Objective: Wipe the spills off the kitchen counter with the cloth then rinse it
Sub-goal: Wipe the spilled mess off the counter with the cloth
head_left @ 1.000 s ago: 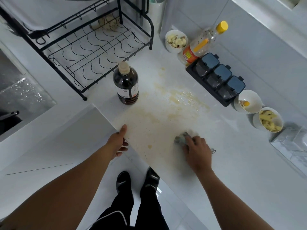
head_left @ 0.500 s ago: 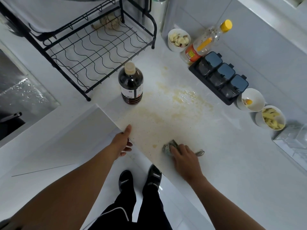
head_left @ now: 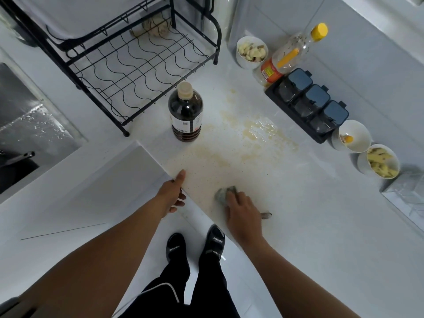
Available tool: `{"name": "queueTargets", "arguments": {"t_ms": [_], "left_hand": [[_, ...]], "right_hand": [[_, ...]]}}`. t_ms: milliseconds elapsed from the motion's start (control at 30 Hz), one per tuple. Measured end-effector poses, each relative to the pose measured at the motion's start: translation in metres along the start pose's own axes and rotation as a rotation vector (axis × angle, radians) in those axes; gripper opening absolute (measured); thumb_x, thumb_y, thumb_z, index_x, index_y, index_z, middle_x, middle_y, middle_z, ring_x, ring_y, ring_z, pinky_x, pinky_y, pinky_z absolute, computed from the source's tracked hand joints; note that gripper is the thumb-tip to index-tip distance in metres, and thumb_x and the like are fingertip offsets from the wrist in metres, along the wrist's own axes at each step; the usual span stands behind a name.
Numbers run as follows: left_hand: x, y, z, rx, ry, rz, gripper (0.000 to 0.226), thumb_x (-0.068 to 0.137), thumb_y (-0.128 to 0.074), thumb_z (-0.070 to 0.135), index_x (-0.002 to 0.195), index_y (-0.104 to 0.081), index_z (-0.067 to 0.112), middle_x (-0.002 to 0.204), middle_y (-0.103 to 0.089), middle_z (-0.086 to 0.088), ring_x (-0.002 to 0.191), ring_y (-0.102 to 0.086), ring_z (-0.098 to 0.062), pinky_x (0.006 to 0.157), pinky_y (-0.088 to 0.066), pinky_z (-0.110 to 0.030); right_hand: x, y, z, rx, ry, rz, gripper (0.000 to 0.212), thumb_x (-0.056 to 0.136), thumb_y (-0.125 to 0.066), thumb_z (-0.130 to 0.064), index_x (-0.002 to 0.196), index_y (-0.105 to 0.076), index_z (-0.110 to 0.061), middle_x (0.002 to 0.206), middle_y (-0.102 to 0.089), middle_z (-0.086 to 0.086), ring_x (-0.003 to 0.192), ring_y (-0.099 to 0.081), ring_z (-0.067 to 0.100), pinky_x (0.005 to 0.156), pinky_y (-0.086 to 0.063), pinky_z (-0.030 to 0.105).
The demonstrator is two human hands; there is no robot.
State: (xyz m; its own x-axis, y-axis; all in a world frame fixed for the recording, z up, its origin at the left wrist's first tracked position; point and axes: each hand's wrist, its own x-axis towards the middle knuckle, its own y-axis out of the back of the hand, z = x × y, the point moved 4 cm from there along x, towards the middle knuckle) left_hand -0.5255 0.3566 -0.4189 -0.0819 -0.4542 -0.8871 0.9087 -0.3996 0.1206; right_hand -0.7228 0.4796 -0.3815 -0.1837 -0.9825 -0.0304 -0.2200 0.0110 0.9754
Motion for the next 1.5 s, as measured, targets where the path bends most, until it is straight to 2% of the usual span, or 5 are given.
{"name": "queueTargets", "arguments": {"t_ms": [367, 733, 1267, 1400, 1500], "left_hand": [[0.004, -0.001, -0.001, -0.004, -0.007, 0.031, 0.075, 0.083, -0.041, 0.085, 0.1, -0.06, 0.014, 0.098, -0.07, -0.01, 0.082, -0.066, -0.027, 0.067, -0.045, -0.037], [0.011, 0.0, -0.005, 0.005, 0.025, 0.047, 0.082, 0.084, -0.043, 0.083, 0.109, -0.061, 0.006, 0.102, -0.072, -0.015, 0.09, -0.069, -0.031, 0.074, -0.047, -0.038], [-0.007, -0.014, -0.003, -0.056, 0.083, 0.162, 0.083, 0.071, -0.041, 0.094, 0.109, -0.062, 0.023, 0.102, -0.073, -0.013, 0.088, -0.073, -0.03, 0.072, -0.052, -0.039], [-0.007, -0.017, -0.003, -0.052, 0.058, 0.156, 0.083, 0.069, -0.038, 0.095, 0.107, -0.061, 0.025, 0.102, -0.073, -0.013, 0.088, -0.073, -0.031, 0.072, -0.051, -0.039], [-0.006, -0.009, -0.001, -0.002, 0.056, 0.138, 0.088, 0.062, -0.037, 0.097, 0.106, -0.061, 0.025, 0.099, -0.073, -0.012, 0.085, -0.073, -0.03, 0.07, -0.05, -0.038]], "right_hand": [[-0.021, -0.002, 0.012, -0.104, 0.466, -0.126, 0.041, 0.084, -0.067, -0.032, 0.122, -0.059, -0.022, 0.099, -0.06, 0.0, 0.08, -0.057, 0.02, 0.061, -0.052, 0.032], [0.061, 0.064, 0.244, -0.086, -0.531, -0.069, 0.037, 0.1, -0.026, -0.044, 0.128, -0.041, -0.025, 0.113, -0.059, 0.009, 0.097, -0.06, 0.036, 0.07, -0.048, 0.041], [0.14, 0.053, 0.231, -0.018, -0.43, 0.027, 0.033, 0.1, -0.032, -0.031, 0.127, -0.043, -0.017, 0.117, -0.059, 0.014, 0.096, -0.06, 0.038, 0.069, -0.05, 0.046], [0.141, 0.044, 0.205, -0.115, 0.068, -0.036, 0.034, 0.097, -0.047, -0.029, 0.127, -0.049, -0.015, 0.107, -0.063, 0.012, 0.083, -0.062, 0.034, 0.059, -0.049, 0.038], [0.14, 0.047, 0.221, -0.068, -0.31, 0.045, 0.032, 0.101, -0.04, -0.031, 0.129, -0.044, -0.017, 0.107, -0.061, 0.013, 0.09, -0.059, 0.036, 0.061, -0.045, 0.039]]}}
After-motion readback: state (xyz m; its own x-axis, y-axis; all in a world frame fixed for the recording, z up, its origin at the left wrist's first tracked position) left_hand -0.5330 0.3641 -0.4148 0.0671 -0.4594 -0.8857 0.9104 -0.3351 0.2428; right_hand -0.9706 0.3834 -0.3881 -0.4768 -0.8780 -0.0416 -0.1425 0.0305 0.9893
